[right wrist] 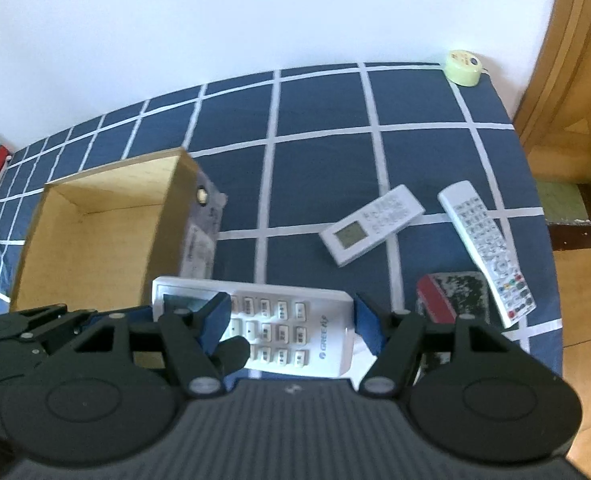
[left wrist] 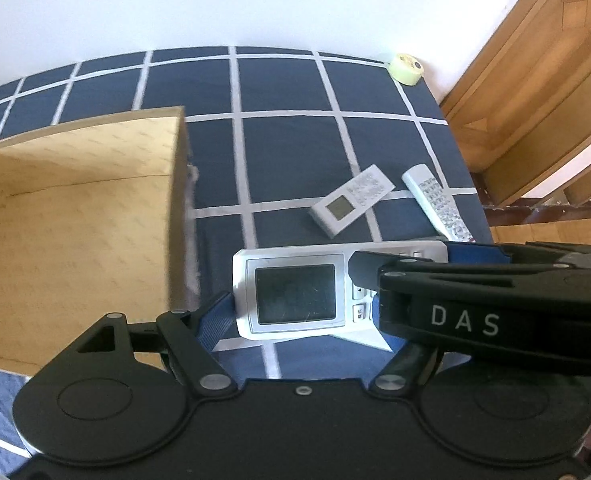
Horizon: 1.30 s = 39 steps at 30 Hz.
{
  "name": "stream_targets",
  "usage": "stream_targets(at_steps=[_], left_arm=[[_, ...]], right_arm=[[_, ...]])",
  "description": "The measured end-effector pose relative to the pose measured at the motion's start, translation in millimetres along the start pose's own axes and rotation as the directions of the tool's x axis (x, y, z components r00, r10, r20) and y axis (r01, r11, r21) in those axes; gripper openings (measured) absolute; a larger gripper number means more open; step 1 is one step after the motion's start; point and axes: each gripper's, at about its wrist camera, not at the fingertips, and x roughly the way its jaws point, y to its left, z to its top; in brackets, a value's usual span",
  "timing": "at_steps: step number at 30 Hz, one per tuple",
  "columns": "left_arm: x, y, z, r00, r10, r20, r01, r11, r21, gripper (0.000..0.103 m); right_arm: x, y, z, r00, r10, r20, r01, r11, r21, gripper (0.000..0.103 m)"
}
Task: Organize objects
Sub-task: 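Lift the white remote and carry it over the cardboard box, then lower the white remote into the box and open the right gripper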
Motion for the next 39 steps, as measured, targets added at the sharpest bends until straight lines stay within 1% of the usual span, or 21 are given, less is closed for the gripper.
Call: stream_targets(at_steps=[11,21,31,39], left_arm=[[-36.5,56.1,-9.4,1.0,0.021,0.018,-0.022,1.0,0.019,0.074],[-58.2,118.6,-15.0,0.999,0.04,0.024,-0.04,0.999,0.028,0.074],[-63.6,169.5,-13.7,0.999,0.031,0.023,-0.031,0.999,0.016,0.074],[-58.1,206.2,-4.8,1.0,0.022,0.018,-0.021,1.0,-0.02,0.074]], right_arm=[[-4.5,70.3,-8.9,0.999,0.021,0.026,-0.021,1.0,0.005,0.066],[5.9,137.6,-14.0,0.998,0.04,0.039,-0.04,0.999,0.006,0.066],[24.3,188.7,-11.2,0.999,0.032,0.035,-0.032,0.999,-0.006,0.066],[46.2,219.2,3.0,1.0,0.025,0.015,-0.024,0.999,-0.032,0.066]])
